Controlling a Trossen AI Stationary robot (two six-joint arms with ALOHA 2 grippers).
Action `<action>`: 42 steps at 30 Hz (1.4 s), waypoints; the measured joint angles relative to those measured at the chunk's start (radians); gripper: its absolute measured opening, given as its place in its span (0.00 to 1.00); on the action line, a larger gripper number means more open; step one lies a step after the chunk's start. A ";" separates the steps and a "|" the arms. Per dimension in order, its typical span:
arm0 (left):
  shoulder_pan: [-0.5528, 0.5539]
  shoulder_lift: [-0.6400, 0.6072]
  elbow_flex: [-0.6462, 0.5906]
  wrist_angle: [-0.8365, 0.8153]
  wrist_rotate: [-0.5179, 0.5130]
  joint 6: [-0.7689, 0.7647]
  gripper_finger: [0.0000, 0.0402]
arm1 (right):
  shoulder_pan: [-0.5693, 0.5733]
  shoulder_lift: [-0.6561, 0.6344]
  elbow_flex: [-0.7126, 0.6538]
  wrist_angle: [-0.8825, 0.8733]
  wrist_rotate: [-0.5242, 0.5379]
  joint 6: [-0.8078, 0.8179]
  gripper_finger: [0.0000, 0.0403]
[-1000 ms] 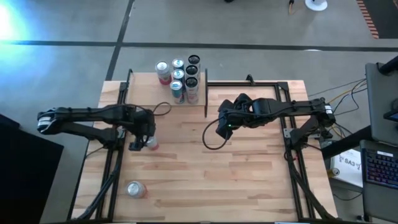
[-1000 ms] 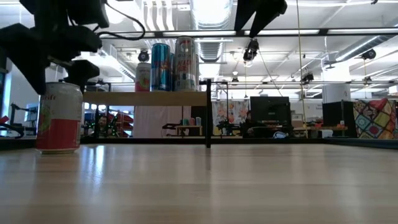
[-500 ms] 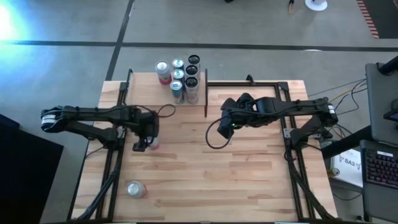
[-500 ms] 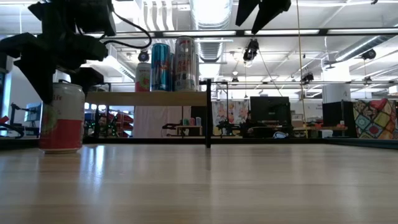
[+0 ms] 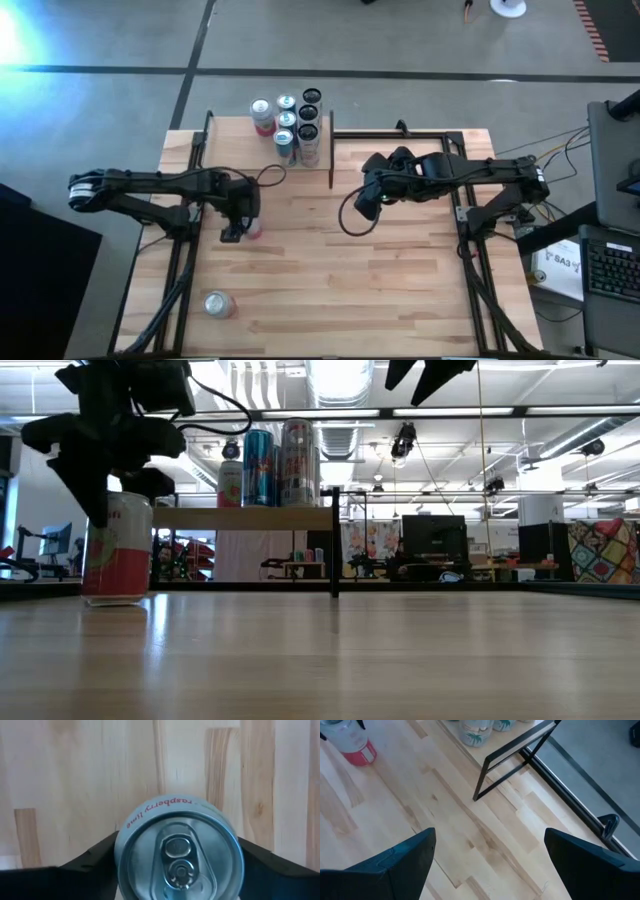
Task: Place canned beverage on shelf
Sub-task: Put the top left pink-white soda can on the shelf aligned with the other pink-white soda can
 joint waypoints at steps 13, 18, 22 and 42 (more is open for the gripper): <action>0.001 0.008 0.104 -0.049 0.004 -0.097 0.60 | 0.000 -0.002 0.000 -0.018 0.001 0.000 0.90; 0.033 0.024 0.310 -0.215 -0.056 -0.091 0.60 | 0.000 -0.006 0.000 -0.023 0.001 -0.002 0.90; 0.104 0.069 0.495 -0.347 -0.083 -0.045 0.60 | 0.000 -0.006 0.000 -0.023 0.001 -0.003 0.90; 0.556 0.412 0.899 -0.433 -0.064 0.225 0.60 | 0.075 -0.034 0.000 -0.155 0.024 0.142 0.90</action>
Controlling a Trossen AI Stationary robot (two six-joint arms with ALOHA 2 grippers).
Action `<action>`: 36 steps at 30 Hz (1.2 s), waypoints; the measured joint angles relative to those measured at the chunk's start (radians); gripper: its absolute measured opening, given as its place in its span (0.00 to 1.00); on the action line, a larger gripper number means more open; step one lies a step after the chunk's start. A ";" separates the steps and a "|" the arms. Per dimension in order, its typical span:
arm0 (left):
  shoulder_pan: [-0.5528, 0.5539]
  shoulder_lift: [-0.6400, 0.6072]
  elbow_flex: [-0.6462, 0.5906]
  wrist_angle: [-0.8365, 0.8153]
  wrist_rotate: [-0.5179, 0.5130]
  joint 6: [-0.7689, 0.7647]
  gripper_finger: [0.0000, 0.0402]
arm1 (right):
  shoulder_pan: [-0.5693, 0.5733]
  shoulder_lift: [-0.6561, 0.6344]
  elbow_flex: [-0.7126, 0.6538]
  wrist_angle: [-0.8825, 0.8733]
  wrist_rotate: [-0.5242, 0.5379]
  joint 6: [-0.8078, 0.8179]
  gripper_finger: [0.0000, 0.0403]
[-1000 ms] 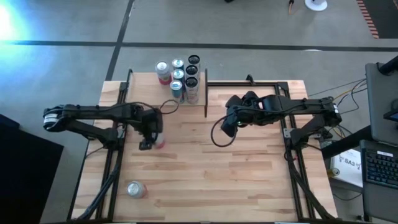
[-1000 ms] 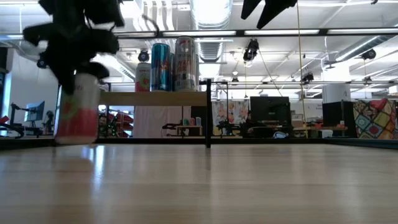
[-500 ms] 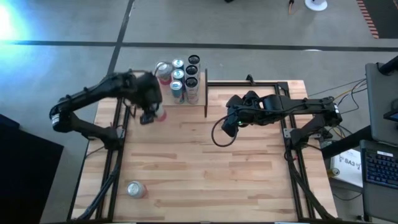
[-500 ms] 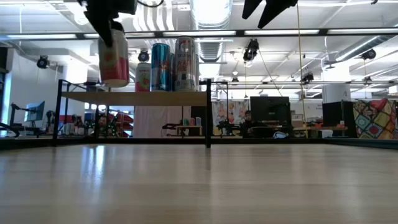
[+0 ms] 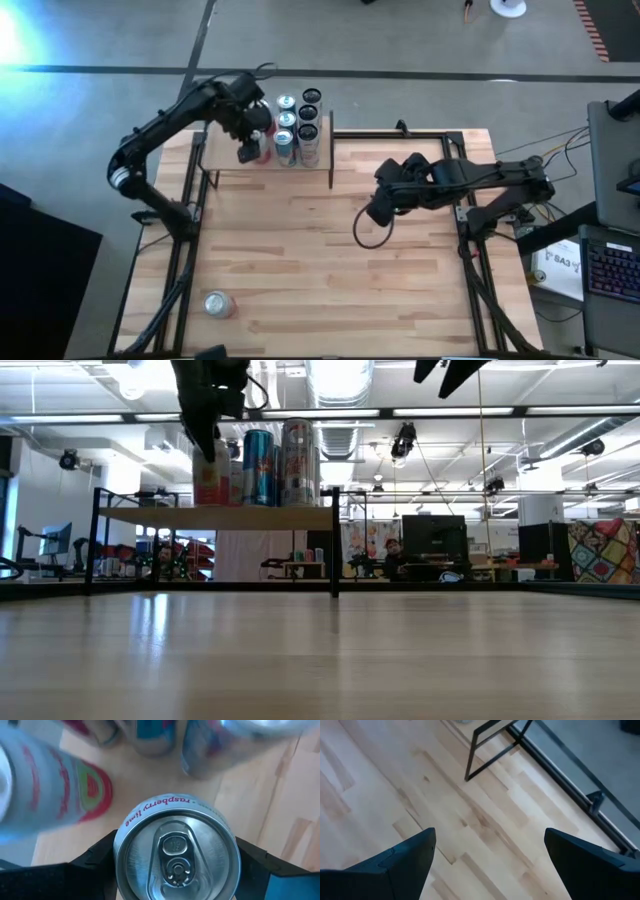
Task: Place canned beverage on shelf
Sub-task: Put the top left pink-white soda can on the shelf aligned with the other pink-white soda can
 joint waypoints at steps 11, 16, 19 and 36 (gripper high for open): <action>0.005 0.143 0.144 -0.029 0.012 -0.010 0.60 | 0.015 -0.035 -0.028 -0.016 0.029 0.075 0.90; 0.032 0.141 0.154 -0.028 0.015 -0.005 0.60 | 0.026 -0.051 -0.076 -0.018 0.029 0.116 0.90; 0.062 0.132 0.154 -0.031 0.009 0.000 0.60 | 0.031 -0.062 -0.110 -0.016 0.027 0.137 0.90; 0.089 0.127 0.151 -0.020 0.067 -0.010 0.65 | 0.030 -0.118 -0.151 -0.001 0.025 0.154 0.90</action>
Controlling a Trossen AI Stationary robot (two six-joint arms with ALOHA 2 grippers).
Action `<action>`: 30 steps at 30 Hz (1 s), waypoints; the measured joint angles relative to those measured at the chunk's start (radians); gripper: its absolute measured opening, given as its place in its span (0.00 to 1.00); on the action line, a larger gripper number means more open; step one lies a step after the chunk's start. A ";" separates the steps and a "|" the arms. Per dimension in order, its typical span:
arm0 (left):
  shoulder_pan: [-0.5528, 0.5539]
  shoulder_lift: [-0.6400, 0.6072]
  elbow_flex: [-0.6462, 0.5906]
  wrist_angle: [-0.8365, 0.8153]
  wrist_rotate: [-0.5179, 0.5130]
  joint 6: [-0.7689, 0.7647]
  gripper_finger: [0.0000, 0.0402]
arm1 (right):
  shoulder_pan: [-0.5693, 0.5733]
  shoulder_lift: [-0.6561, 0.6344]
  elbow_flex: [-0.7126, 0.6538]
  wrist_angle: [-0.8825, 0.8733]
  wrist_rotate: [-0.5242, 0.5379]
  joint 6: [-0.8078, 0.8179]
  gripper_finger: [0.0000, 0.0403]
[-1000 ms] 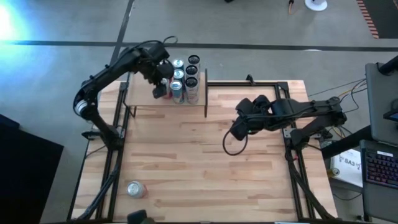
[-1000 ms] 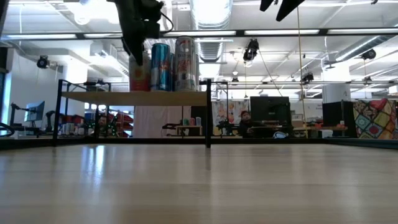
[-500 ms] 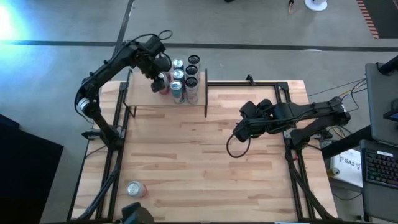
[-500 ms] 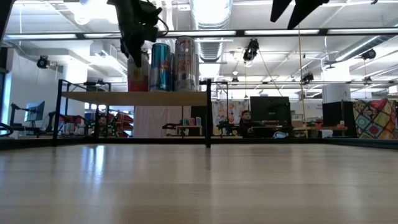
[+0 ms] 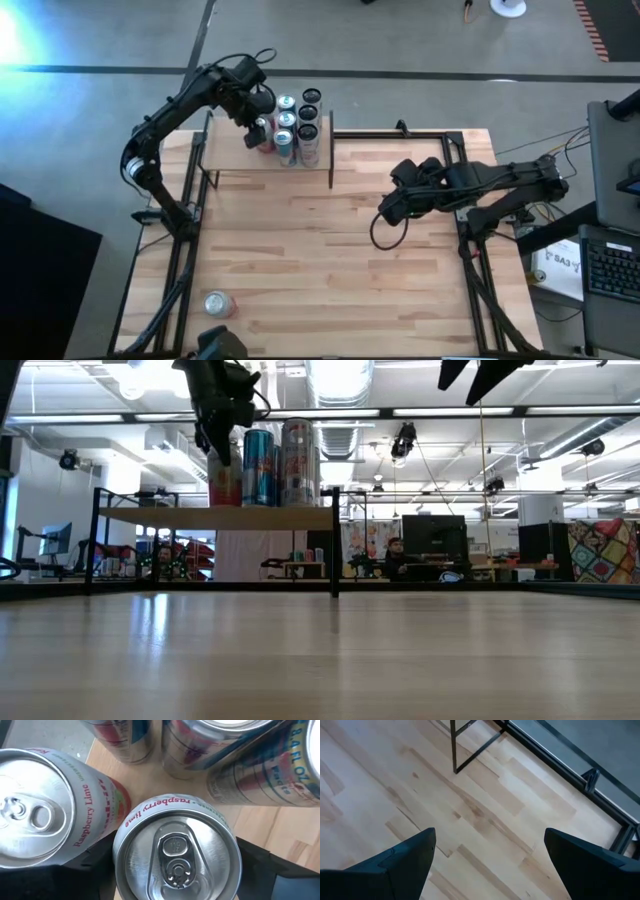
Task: Place canned beverage on shelf
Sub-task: Put the top left pink-white soda can on the shelf aligned with the other pink-white soda can, then put the pink-white soda can on the shelf aligned with the other pink-white soda cans
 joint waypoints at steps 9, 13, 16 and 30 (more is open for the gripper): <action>0.000 -0.001 0.000 -0.003 0.003 -0.008 0.76 | 0.000 0.000 0.000 0.000 0.000 -0.011 0.90; 0.000 -0.006 0.000 -0.007 0.003 -0.008 0.78 | 0.000 0.000 0.000 0.000 0.000 -0.011 0.90; 0.000 -0.016 0.000 -0.009 0.002 -0.008 0.79 | 0.000 0.000 0.000 0.000 0.000 -0.010 0.90; 0.000 -0.189 0.000 -0.049 -0.080 -0.039 0.79 | 0.000 0.000 -0.001 0.015 0.002 -0.010 0.90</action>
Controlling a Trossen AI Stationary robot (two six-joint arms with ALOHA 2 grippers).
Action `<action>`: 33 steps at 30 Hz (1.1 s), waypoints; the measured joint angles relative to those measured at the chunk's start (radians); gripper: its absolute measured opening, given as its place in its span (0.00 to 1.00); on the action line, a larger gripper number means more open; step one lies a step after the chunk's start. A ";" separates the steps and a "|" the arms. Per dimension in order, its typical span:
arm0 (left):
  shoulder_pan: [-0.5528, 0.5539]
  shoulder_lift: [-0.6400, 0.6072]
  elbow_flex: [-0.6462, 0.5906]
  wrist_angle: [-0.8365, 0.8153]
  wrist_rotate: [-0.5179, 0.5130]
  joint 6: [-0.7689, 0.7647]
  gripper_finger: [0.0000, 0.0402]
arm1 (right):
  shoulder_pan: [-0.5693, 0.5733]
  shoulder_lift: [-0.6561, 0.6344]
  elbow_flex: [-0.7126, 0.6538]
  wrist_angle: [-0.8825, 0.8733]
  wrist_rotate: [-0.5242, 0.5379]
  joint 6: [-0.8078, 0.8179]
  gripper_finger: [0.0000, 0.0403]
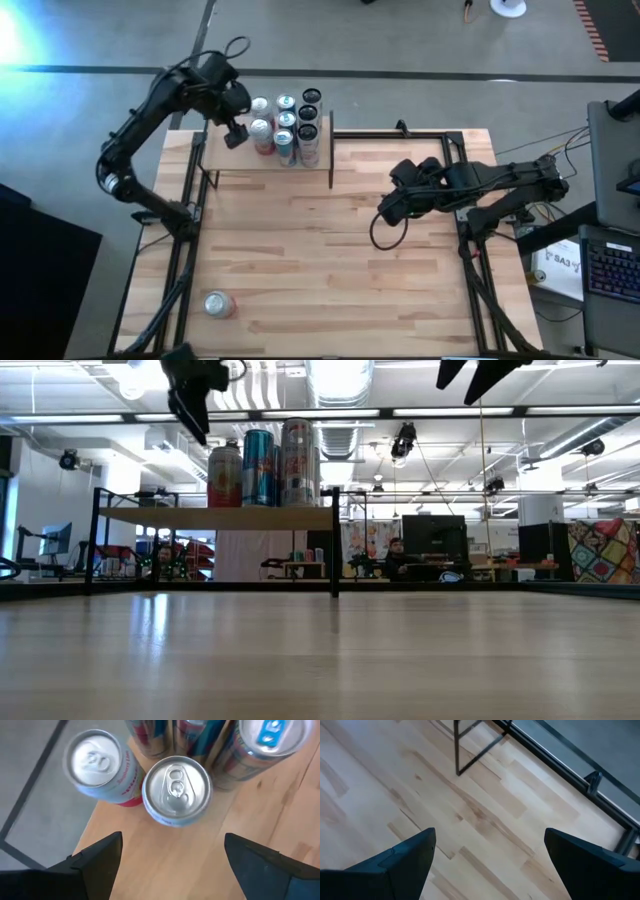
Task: Place canned beverage on shelf
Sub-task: Put the pink-white soda can on the shelf aligned with the other pink-white soda cans
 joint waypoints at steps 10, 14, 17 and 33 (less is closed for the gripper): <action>-0.006 -0.098 -0.002 0.000 0.092 -0.160 0.79 | 0.000 0.001 -0.054 0.214 0.000 -0.042 0.90; -0.006 -0.111 -0.023 0.011 0.189 -0.191 0.79 | 0.011 0.001 -0.092 0.319 -0.008 -0.041 0.90; -0.010 -0.131 -0.073 0.058 0.250 -0.238 0.79 | 0.035 0.001 -0.121 0.406 -0.012 -0.040 0.90; -0.332 -0.552 -0.794 0.801 0.281 -0.562 0.63 | 0.110 0.004 -0.289 1.063 0.118 -0.094 0.90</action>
